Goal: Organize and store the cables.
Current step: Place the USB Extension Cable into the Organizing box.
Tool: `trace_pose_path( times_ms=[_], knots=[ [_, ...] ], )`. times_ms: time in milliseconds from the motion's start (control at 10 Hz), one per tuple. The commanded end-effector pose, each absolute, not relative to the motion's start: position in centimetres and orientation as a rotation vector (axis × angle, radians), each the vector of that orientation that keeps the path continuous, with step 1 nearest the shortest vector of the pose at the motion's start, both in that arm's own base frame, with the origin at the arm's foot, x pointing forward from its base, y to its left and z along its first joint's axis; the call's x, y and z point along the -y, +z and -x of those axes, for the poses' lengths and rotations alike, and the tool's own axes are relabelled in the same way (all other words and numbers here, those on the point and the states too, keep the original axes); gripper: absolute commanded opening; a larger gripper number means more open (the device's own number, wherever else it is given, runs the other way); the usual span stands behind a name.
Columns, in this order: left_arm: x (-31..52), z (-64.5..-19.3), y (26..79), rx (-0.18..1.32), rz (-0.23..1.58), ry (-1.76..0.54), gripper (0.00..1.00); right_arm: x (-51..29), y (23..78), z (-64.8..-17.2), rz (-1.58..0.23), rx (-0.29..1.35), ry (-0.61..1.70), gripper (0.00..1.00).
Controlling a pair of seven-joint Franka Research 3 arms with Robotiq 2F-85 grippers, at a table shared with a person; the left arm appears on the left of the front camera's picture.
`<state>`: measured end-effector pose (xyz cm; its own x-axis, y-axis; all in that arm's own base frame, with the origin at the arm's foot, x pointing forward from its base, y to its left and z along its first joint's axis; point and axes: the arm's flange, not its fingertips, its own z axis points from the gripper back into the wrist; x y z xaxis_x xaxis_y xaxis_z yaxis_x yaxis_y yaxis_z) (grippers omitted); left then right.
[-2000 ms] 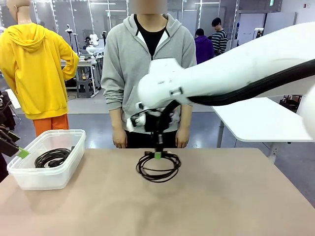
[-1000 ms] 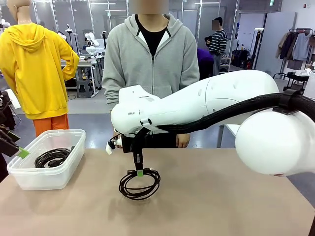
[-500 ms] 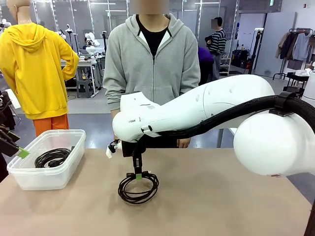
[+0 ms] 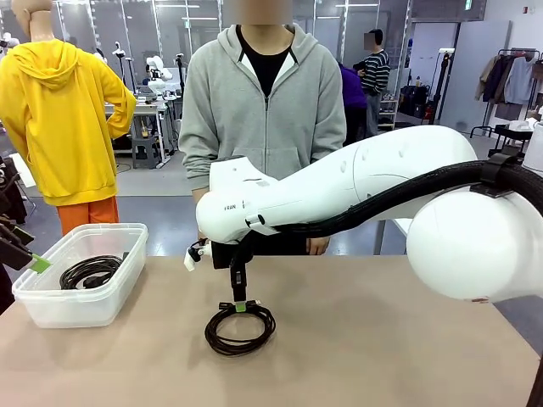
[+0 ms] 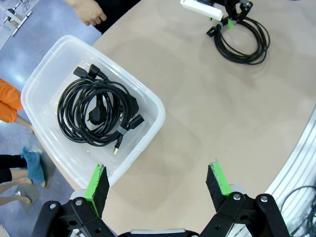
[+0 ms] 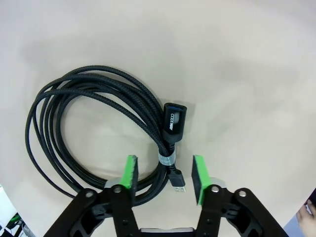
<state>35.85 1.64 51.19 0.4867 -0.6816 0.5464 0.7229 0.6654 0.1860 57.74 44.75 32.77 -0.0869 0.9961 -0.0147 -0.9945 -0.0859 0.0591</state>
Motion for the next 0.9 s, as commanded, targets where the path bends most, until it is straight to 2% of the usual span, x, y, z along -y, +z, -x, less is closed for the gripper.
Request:
trace_pose_path(
  times_ms=[0,100,200,300,400,600,700,800],
  knots=[
    [-1.4,-35.8,51.3,0.629,0.063,-0.841,1.0,-43.8,33.3,-57.2,-0.059,-0.034,1.653,1.0],
    [-1.4,-35.8,51.3,0.629,0.063,-0.841,1.0,-43.4,33.6,-57.6,-0.087,-0.018,1.651,1.0],
    [-1.6,-35.8,51.2,0.631,0.072,-0.855,1.0,-43.3,33.9,-57.9,-0.102,-0.002,1.652,0.87],
    [0.0,-35.4,52.0,0.647,0.033,-0.926,1.0,-42.7,35.2,-58.2,-0.092,0.043,1.64,0.96],
    [1.7,-36.2,52.8,0.652,0.008,-0.97,1.0,-41.2,37.6,-58.5,-0.084,0.123,1.622,1.0],
    [6.1,-38.6,53.9,0.614,-0.025,-1.073,1.0,-35.4,43.4,-57.6,-0.09,0.28,1.533,1.0],
    [9.5,-40.8,53.6,0.519,-0.052,-1.114,1.0,-31.9,46.0,-56.3,-0.243,0.402,1.547,1.0],
    [12.2,-42.7,53.3,0.422,-0.139,-1.101,1.0,-29.0,47.7,-55.1,-0.239,0.466,1.507,1.0]
  ],
)
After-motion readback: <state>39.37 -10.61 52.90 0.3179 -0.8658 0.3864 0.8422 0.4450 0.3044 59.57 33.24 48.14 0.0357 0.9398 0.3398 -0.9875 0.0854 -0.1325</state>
